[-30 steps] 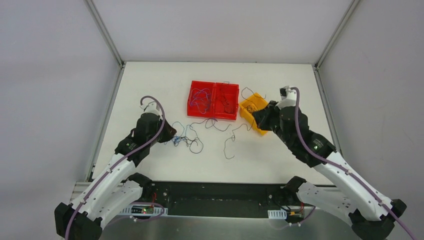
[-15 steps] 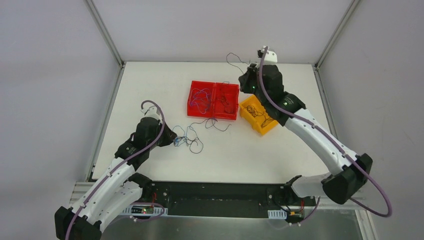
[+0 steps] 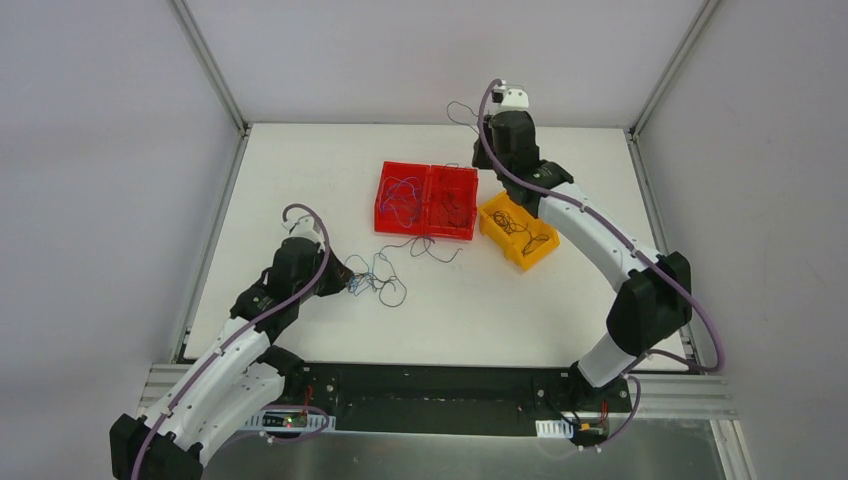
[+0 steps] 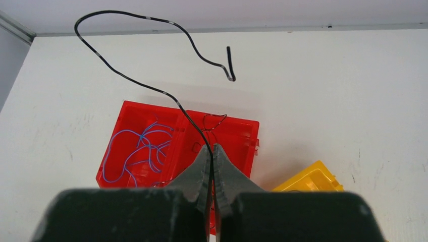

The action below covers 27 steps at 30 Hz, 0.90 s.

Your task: Untangle the cables

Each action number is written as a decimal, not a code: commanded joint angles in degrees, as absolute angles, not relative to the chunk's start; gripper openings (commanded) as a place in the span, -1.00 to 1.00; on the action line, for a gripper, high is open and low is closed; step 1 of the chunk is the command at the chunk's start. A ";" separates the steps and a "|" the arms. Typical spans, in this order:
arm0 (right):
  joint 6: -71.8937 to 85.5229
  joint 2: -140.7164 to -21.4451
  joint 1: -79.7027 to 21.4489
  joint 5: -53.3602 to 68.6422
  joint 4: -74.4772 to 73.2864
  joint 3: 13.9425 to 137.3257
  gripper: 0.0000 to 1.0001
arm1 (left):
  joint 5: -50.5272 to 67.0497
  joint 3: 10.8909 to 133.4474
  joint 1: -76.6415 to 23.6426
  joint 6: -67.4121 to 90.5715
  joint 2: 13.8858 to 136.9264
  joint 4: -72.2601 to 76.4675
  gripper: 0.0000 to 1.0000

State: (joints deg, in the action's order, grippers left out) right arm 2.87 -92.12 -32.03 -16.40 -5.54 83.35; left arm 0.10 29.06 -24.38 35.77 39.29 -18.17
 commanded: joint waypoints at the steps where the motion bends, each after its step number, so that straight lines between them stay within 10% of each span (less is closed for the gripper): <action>1: 0.35 -93.63 -31.99 -14.14 1.32 82.86 -1.00 | 1.45 30.08 -24.61 35.97 40.78 -16.80 -1.00; 27: 4.07 -109.55 -32.70 0.32 -15.32 81.62 -1.00 | 5.60 30.54 -24.70 33.84 42.50 -14.27 -1.00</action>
State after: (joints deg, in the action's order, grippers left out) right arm 2.63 -107.68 -32.27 -2.26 -9.13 76.93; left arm 4.08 29.10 -24.40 35.03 43.07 -15.86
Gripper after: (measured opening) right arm 0.009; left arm 0.009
